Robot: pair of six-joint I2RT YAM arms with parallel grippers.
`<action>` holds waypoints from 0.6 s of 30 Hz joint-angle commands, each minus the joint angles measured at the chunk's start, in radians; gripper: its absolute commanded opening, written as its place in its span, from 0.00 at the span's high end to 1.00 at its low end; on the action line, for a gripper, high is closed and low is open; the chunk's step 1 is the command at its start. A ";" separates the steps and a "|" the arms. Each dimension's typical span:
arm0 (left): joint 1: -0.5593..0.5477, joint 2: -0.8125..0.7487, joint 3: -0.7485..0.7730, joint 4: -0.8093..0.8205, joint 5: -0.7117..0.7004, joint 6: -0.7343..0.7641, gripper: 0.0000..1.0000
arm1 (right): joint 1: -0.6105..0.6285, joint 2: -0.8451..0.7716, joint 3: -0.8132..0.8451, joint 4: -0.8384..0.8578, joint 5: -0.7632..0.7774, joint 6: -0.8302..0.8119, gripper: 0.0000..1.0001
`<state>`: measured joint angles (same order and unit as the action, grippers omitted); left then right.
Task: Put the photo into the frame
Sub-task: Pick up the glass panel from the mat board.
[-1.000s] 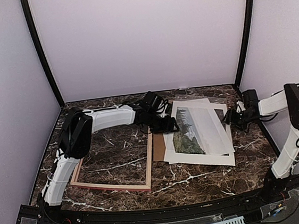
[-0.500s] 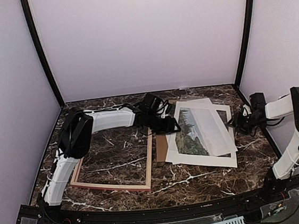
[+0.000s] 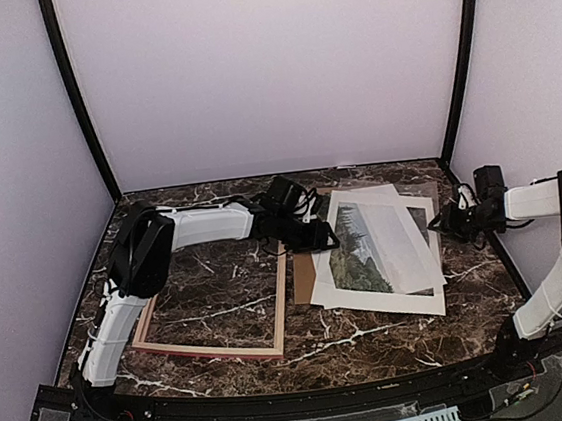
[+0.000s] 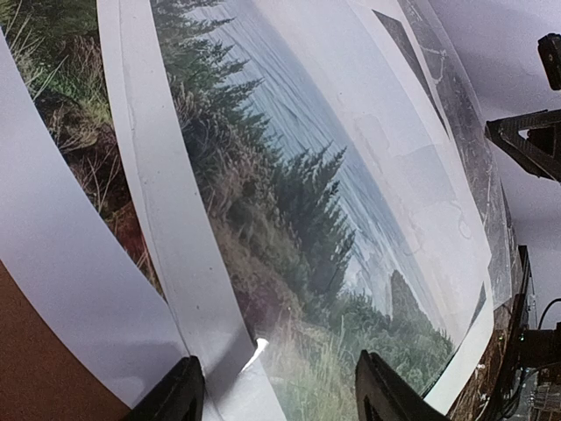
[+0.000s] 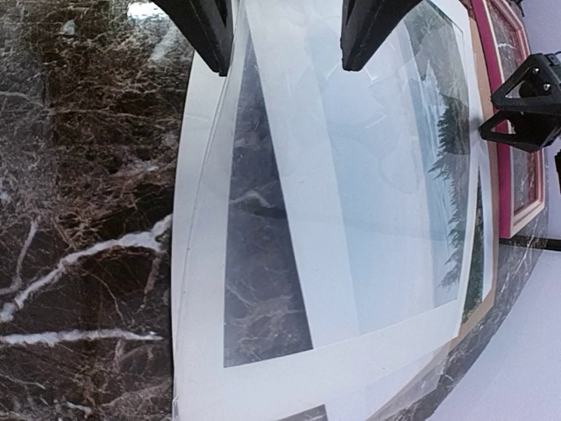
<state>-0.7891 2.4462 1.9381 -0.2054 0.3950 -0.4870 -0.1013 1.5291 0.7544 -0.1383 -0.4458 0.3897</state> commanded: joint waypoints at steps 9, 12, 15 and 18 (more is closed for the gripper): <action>-0.019 -0.047 -0.062 -0.034 -0.013 0.026 0.38 | -0.009 -0.046 0.014 -0.017 -0.193 -0.047 0.64; -0.019 -0.055 -0.073 -0.025 -0.014 0.028 0.38 | -0.012 -0.046 0.011 -0.018 -0.205 -0.052 0.65; -0.019 -0.062 -0.080 -0.020 -0.016 0.029 0.38 | -0.015 -0.049 0.011 -0.014 -0.212 -0.050 0.67; -0.019 -0.068 -0.089 -0.014 -0.020 0.033 0.38 | -0.015 -0.043 0.015 -0.006 -0.211 -0.037 0.69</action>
<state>-0.7929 2.4233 1.8889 -0.1654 0.3805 -0.4648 -0.1123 1.4998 0.7631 -0.1638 -0.6159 0.3504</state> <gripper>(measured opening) 0.621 0.320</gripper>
